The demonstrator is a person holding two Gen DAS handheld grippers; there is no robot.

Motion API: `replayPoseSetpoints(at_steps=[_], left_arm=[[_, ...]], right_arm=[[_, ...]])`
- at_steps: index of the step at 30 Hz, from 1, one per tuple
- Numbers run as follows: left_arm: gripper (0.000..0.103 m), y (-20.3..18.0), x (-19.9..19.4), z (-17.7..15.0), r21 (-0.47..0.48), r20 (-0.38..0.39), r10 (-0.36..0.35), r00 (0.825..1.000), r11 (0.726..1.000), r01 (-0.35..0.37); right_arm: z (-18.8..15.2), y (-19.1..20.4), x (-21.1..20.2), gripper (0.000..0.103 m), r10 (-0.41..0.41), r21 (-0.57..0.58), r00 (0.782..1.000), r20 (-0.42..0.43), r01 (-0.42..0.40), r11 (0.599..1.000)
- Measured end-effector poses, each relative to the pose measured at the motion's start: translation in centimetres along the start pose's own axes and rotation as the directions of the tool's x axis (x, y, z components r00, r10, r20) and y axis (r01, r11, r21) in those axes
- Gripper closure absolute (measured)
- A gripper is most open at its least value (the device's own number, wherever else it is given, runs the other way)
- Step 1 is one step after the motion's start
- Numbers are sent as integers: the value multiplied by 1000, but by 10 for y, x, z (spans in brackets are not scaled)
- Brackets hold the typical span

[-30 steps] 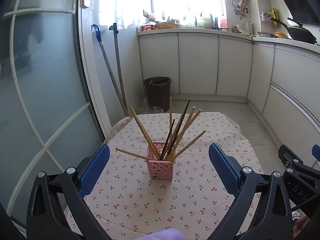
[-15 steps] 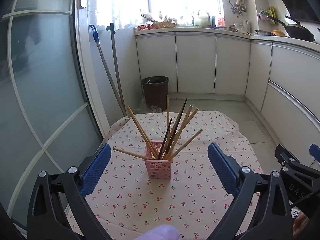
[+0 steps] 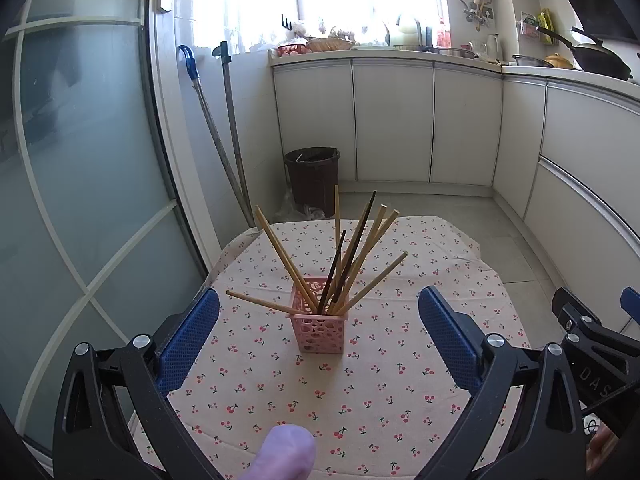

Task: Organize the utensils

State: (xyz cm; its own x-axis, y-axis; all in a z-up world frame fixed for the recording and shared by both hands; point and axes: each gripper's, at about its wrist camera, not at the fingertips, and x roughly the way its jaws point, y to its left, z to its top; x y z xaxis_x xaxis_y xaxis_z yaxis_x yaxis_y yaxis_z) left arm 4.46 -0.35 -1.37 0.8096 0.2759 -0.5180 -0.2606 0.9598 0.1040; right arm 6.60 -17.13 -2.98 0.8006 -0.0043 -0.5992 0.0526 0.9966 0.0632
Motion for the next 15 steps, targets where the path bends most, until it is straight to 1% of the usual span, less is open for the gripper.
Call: replayPoseSetpoints(at_steps=[15], left_arm=[[7,1,2,-1,-3,-13,5,1000,1000,-5]], right_arm=[[-2,1,0,7,-2,-8,1000,-2,2,1000]])
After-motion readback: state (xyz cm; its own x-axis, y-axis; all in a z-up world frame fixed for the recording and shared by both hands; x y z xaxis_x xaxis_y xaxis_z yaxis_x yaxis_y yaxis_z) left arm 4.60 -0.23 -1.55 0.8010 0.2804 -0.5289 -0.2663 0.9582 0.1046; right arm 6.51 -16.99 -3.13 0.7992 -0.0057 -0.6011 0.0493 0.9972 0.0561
